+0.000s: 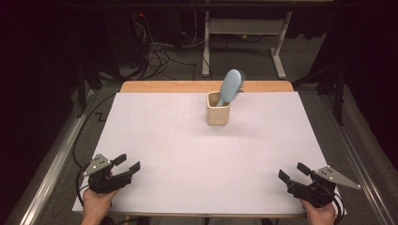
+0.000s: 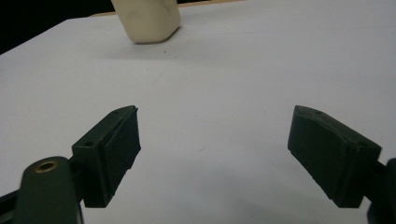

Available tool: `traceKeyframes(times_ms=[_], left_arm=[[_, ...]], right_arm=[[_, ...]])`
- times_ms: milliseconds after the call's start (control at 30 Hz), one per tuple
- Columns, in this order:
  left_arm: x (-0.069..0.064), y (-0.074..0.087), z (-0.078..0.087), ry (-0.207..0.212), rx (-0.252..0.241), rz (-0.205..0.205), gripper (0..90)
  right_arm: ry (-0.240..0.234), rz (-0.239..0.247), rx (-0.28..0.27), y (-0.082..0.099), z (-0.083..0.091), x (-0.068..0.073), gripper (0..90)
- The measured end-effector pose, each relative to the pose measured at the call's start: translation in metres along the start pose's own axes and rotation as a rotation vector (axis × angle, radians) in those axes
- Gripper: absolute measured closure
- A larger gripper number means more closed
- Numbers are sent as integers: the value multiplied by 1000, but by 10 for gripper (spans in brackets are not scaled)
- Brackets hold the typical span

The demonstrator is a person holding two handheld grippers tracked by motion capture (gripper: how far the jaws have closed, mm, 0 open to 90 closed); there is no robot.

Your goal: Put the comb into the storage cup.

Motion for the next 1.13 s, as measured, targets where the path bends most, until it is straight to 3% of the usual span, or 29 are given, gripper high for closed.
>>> traceKeyframes(times_ms=[333, 1133], left_arm=[[-1, 0, 0, 6, 3, -2, 326], [-2, 1, -3, 15, 19, 0, 326]], right_arm=[[16, 28, 15, 7, 3, 1, 177], [14, 26, 25, 9, 1, 4, 177]])
Point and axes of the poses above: each handheld gripper's, and its own axes: z roughly backward along the jaws, y roughly out of its underside, x roughly to its left, the point moved 6 cm from there along -z, roughly forward along the jaws, and after that the axes turned 3 degrees about y, right-handed, at the moved point
